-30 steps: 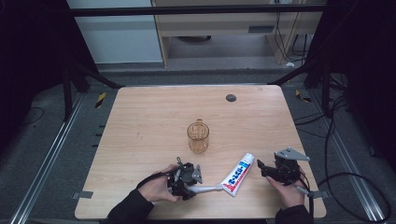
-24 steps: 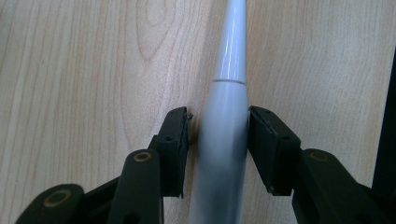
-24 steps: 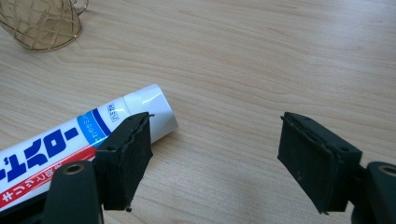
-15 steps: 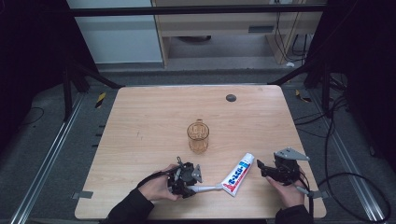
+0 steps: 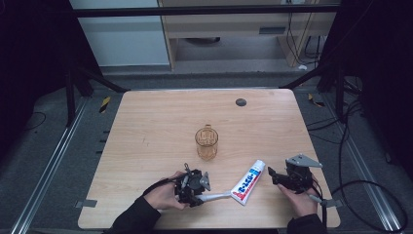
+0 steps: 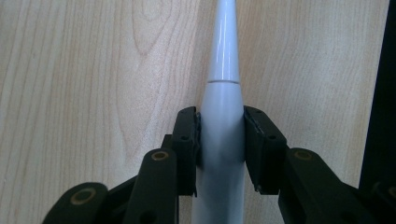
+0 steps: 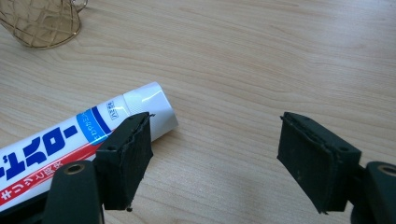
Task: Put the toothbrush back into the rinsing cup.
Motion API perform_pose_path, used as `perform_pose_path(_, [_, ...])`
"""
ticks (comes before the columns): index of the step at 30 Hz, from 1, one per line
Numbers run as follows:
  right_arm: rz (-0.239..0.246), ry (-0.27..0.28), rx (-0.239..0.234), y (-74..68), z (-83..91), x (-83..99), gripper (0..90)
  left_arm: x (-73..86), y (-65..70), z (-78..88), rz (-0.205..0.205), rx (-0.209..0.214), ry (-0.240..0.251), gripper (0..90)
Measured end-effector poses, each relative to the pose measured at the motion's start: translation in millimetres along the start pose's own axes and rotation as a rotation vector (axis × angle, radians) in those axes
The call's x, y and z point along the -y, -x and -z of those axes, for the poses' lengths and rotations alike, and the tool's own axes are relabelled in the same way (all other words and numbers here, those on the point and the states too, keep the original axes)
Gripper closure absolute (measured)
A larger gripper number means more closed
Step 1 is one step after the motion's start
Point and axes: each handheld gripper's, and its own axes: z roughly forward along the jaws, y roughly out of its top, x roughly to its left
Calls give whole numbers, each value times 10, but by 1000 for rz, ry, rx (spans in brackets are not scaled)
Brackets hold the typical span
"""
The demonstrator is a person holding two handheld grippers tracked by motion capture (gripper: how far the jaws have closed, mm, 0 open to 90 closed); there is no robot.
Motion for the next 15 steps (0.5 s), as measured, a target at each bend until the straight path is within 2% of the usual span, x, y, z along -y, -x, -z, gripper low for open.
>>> perform_pose_path(5, [-1, -2, -1, -2, 0, 1, 259, 18, -3, 53, 9, 8, 12, 670])
perform_pose_path(9, [0, -2, 0, 0, -1, 2, 259, 24, 15, 121, 7, -6, 19, 671])
perform_pose_path(15, [-1, -2, 0, 1, -1, 3, 259, 50, 14, 265, 31, -31, 72, 671])
